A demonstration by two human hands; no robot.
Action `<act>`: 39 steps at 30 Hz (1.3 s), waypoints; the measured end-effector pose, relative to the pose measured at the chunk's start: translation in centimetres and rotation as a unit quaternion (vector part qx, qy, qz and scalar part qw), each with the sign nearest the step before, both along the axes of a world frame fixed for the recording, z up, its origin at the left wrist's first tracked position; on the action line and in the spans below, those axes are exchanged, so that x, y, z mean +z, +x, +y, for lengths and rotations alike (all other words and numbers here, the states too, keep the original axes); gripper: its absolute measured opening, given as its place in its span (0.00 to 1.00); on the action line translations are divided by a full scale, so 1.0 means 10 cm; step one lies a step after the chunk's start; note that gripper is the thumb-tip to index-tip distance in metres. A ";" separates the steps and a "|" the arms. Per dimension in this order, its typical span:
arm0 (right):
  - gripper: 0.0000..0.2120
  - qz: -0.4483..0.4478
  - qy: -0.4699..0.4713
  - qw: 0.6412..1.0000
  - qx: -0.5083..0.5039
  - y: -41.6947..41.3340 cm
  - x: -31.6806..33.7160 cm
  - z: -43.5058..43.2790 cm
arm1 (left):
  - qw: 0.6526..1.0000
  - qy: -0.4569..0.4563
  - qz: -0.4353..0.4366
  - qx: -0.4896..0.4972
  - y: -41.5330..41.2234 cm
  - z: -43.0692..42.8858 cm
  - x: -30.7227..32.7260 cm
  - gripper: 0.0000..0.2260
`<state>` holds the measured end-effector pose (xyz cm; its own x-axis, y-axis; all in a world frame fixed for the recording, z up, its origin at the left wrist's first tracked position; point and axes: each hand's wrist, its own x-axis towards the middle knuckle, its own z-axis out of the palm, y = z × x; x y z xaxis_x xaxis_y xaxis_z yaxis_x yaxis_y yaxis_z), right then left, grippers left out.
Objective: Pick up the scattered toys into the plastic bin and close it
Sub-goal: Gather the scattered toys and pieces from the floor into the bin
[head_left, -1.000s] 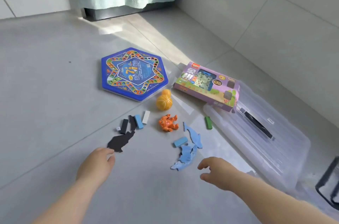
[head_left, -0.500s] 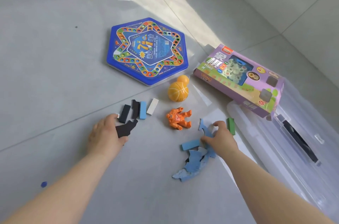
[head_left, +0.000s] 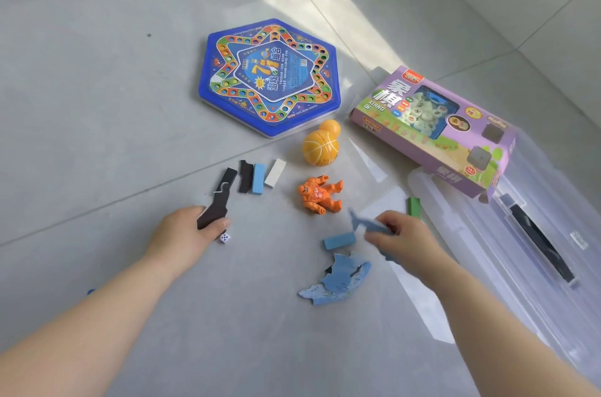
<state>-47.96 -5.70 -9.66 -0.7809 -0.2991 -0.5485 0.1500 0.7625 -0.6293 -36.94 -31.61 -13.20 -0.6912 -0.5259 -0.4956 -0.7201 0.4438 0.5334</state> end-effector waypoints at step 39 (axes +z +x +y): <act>0.21 0.080 0.210 0.933 0.281 0.33 -0.42 -0.28 | 0.994 0.039 0.070 0.080 -0.14 -0.11 0.03 0.19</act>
<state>-44.62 -8.48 -13.88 -0.6477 -0.4710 -0.5990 -0.4190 0.8767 -0.2363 -38.38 -32.71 -12.93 -0.6670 -0.5986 -0.4436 -0.6941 0.2826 0.6621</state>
